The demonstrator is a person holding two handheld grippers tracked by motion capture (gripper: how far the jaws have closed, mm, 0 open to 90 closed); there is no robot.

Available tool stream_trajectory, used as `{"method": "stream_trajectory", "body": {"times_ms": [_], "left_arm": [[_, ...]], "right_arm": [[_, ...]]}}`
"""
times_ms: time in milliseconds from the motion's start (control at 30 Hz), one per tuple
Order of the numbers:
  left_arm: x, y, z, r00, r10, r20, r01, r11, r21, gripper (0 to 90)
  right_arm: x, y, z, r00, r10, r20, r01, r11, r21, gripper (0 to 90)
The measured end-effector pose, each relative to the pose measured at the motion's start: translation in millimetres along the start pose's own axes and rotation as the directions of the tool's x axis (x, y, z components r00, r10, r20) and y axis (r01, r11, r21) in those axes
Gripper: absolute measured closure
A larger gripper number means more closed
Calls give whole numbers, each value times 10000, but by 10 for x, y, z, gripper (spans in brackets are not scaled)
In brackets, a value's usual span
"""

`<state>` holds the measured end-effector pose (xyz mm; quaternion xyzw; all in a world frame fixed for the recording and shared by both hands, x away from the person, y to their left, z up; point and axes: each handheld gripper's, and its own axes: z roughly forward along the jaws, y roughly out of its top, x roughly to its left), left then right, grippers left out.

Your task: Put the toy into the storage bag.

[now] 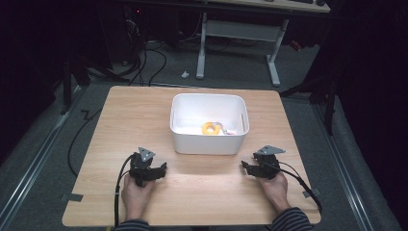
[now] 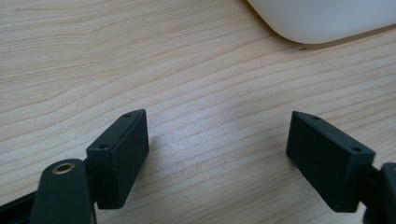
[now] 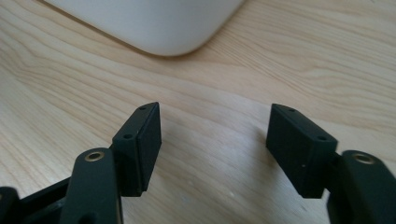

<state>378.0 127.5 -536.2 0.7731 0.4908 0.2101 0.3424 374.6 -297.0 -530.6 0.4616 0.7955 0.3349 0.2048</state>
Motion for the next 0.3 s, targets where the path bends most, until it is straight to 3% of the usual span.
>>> {"method": "stream_trajectory", "body": {"times_ms": [300], "left_arm": [[0, 0, 0, 10000, 1, 4, -1, 10000, 1, 213]], "right_arm": [[0, 13, 15, 10000, -65, -68, 65, 10000, -5, 344]]}}
